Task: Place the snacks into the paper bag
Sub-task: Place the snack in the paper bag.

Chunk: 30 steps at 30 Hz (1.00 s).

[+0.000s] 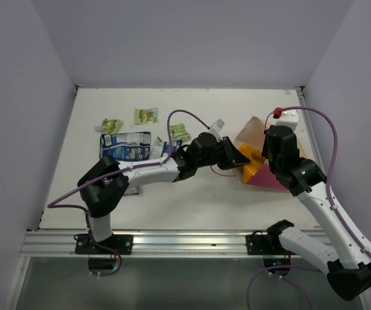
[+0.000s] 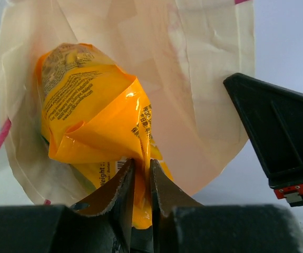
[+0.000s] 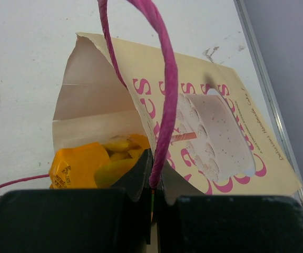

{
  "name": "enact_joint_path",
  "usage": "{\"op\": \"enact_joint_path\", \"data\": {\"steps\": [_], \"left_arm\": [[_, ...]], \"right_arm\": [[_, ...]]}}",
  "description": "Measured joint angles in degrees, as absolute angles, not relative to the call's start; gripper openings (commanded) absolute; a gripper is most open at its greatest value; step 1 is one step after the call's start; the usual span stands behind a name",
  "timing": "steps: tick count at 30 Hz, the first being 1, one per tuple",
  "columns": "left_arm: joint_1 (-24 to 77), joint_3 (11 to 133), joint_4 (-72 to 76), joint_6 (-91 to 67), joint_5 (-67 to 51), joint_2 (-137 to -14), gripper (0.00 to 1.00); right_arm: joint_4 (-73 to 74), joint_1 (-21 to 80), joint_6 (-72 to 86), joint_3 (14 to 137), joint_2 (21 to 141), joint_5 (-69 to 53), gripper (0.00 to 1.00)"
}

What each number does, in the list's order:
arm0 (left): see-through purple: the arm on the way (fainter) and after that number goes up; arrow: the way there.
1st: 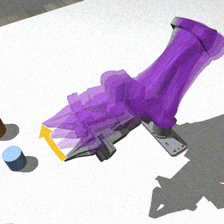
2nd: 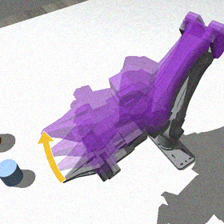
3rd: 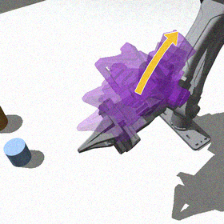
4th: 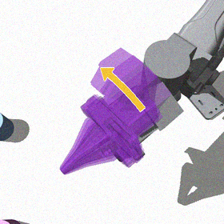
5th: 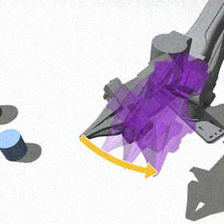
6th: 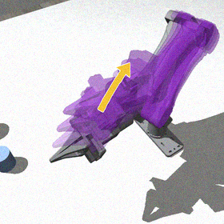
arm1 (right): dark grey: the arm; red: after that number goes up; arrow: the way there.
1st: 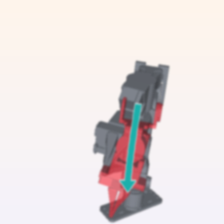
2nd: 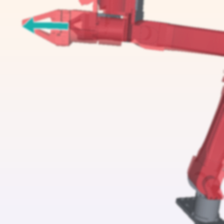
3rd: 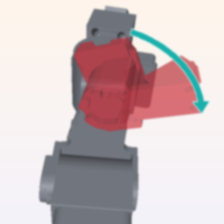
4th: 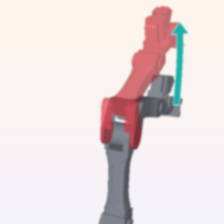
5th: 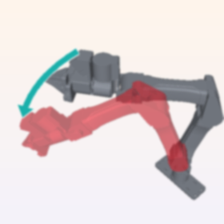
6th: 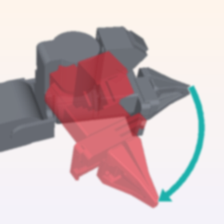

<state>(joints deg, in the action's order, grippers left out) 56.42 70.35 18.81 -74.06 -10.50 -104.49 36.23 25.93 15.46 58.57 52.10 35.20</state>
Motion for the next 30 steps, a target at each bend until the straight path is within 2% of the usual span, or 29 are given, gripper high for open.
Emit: {"op": "enact_joint_path", "data": {"steps": [11,14,17,22,30], "left_arm": [[57.4,70.4,19.2,-74.4,-11.9,-106.4,0.25],[57.4,71.2,18.7,-73.8,-12.3,-107.4,0.29],[57.4,72.3,17.8,-72.8,-12.8,-108.1,0.38],[57.5,74.1,16.3,-69.3,-12.7,-108.1,0.59],[57.1,74.9,8.0,-60.2,-7.7,-102.5,0.78]], "right_arm": [[36.4,26.0,15.8,58.3,52.2,35.0,0.0],[36.4,26.0,15.8,58.2,52.2,35.0,0.0],[36.4,26.0,15.8,58.2,52.2,34.9,0.0],[36.4,26.0,15.8,58.2,52.2,34.3,0.0],[36.4,26.0,15.6,57.8,52.0,33.3,0.0]]}}
